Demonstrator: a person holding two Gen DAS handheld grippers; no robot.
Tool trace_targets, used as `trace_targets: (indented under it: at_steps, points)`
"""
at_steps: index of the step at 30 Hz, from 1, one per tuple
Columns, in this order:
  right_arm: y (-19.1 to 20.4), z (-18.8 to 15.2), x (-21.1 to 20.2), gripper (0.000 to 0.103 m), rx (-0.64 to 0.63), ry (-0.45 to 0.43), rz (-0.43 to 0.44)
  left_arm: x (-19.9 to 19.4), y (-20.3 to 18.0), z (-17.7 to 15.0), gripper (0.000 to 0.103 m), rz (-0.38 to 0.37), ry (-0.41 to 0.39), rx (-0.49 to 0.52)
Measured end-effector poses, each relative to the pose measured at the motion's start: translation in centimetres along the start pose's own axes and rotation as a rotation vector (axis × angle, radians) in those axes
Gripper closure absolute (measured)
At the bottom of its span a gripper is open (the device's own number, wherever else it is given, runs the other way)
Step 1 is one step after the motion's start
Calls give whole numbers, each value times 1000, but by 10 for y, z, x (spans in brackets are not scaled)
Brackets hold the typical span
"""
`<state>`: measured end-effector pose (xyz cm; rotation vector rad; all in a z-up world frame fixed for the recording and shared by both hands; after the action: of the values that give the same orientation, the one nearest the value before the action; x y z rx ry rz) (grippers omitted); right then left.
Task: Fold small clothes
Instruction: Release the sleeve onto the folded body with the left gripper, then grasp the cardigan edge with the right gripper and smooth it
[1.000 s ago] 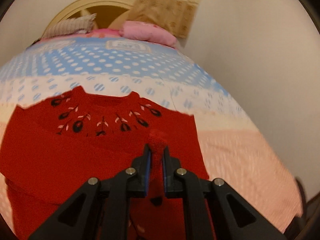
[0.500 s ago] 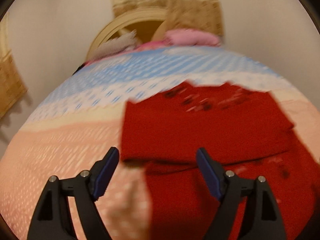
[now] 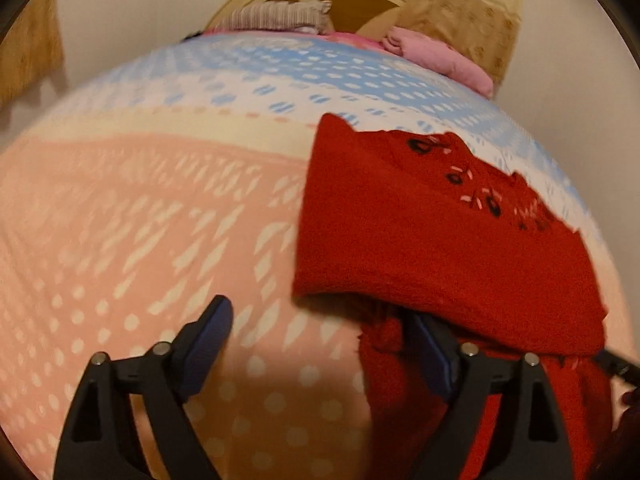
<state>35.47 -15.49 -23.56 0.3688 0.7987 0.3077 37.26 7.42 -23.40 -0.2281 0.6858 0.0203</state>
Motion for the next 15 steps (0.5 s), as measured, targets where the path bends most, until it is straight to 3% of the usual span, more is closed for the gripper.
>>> trace_targets:
  at_steps: [1, 2, 3, 6, 11, 12, 15]
  points:
    - [1, 0, 2, 47, -19, -3, -16, -2, 0, 0, 14, -6, -4, -3]
    - [2, 1, 3, 60, -43, -5, -34, -2, -1, 0, 13, -7, -6, 0]
    - [3, 3, 4, 84, -58, -3, -37, -4, -2, -2, 12, 2, -8, 11]
    - [10, 10, -2, 93, -131, -23, -54, -4, -4, -3, 7, 27, -8, 39]
    - [17, 39, -32, 94, -229, -102, -94, -2, 0, 2, 3, 29, -17, 15]
    - [17, 43, -36, 102, -238, -111, -102, -2, 1, 1, 3, 25, -14, 7]
    - [7, 52, -50, 102, -259, -131, -133, -3, 2, -1, 3, 20, -12, 1]
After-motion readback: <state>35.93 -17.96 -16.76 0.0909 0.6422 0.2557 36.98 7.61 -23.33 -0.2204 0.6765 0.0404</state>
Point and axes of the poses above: each gripper's, at about its wrist camera, not at the fingertips, and x roughly the way its jaws point, y to its left, z to its top, the point moved 10 cm from there along x, roughly the way its jaws point, and after that the axes turned 11 degrees about -y, right-handed, at the moved point
